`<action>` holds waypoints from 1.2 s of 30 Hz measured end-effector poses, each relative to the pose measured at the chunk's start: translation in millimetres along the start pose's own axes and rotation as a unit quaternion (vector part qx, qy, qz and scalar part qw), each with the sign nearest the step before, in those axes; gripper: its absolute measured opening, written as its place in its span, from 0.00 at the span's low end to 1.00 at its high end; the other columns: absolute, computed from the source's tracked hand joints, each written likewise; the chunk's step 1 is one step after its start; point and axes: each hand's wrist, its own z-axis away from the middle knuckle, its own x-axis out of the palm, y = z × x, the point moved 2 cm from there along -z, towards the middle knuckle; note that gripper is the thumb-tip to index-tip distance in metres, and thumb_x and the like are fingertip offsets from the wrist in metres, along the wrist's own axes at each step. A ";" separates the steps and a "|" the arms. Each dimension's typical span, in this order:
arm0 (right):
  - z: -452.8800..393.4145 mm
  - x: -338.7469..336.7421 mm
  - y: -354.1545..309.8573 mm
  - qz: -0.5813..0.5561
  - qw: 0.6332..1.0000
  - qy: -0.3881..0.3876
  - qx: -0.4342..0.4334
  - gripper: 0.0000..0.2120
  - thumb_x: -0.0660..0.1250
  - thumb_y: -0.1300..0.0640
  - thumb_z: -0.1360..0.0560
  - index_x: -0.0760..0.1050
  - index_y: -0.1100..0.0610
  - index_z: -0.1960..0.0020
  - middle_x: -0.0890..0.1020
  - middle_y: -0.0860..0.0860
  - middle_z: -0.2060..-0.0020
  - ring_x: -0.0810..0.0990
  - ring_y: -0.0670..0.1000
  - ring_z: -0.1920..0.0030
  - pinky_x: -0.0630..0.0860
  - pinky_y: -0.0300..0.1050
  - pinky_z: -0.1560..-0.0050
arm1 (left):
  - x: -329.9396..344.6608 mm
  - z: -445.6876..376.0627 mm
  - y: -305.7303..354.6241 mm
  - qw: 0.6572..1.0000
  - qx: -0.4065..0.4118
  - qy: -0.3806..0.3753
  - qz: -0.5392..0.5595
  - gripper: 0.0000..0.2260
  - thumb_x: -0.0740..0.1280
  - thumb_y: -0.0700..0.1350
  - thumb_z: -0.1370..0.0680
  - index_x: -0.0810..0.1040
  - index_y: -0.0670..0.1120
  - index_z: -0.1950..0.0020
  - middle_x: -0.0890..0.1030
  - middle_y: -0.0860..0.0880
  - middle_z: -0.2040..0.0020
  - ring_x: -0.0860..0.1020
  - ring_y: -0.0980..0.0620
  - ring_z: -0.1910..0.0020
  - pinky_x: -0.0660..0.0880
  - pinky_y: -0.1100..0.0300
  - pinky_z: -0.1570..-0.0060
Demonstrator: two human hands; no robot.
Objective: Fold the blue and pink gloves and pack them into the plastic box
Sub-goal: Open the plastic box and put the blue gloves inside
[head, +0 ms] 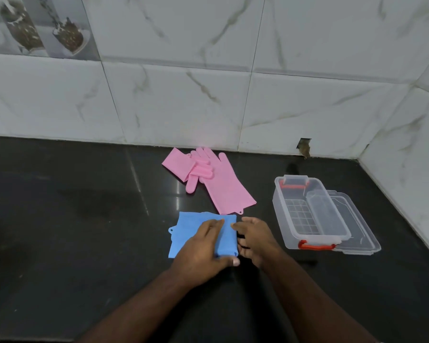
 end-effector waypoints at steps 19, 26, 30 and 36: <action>44.6 17.2 -46.1 0.065 0.955 -0.153 -0.244 0.23 0.74 0.56 0.27 0.73 0.56 0.35 0.83 0.54 0.42 0.82 0.57 0.42 0.79 0.59 0.44 | -111.6 2.5 7.0 0.902 -0.024 0.066 0.426 0.08 0.65 0.39 0.20 0.82 0.44 0.44 0.87 0.45 0.49 0.85 0.43 0.49 0.80 0.48 0.47; 48.4 24.4 -37.9 0.007 0.958 -0.240 -0.158 0.22 0.69 0.53 0.24 0.72 0.55 0.32 0.79 0.57 0.37 0.78 0.61 0.37 0.73 0.67 0.37 | -105.6 -9.5 -7.1 0.731 -0.162 -0.040 0.662 0.19 0.67 0.44 0.23 0.76 0.39 0.33 0.81 0.36 0.38 0.79 0.33 0.38 0.72 0.34 0.35; 40.4 24.0 -20.8 0.008 0.966 -0.193 -0.169 0.21 0.72 0.57 0.25 0.73 0.57 0.33 0.80 0.59 0.39 0.79 0.61 0.38 0.73 0.67 0.37 | -97.6 -13.6 -21.5 0.726 -0.228 -0.036 0.648 0.21 0.69 0.45 0.24 0.76 0.39 0.32 0.82 0.36 0.40 0.80 0.35 0.39 0.74 0.36 0.37; 33.0 12.2 -13.3 0.016 0.975 -0.097 -0.199 0.20 0.72 0.62 0.26 0.73 0.54 0.36 0.83 0.55 0.42 0.82 0.57 0.43 0.78 0.61 0.41 | -89.2 -14.6 -22.7 0.744 -0.236 -0.077 0.621 0.15 0.67 0.45 0.20 0.78 0.38 0.37 0.85 0.38 0.44 0.85 0.39 0.48 0.83 0.44 0.53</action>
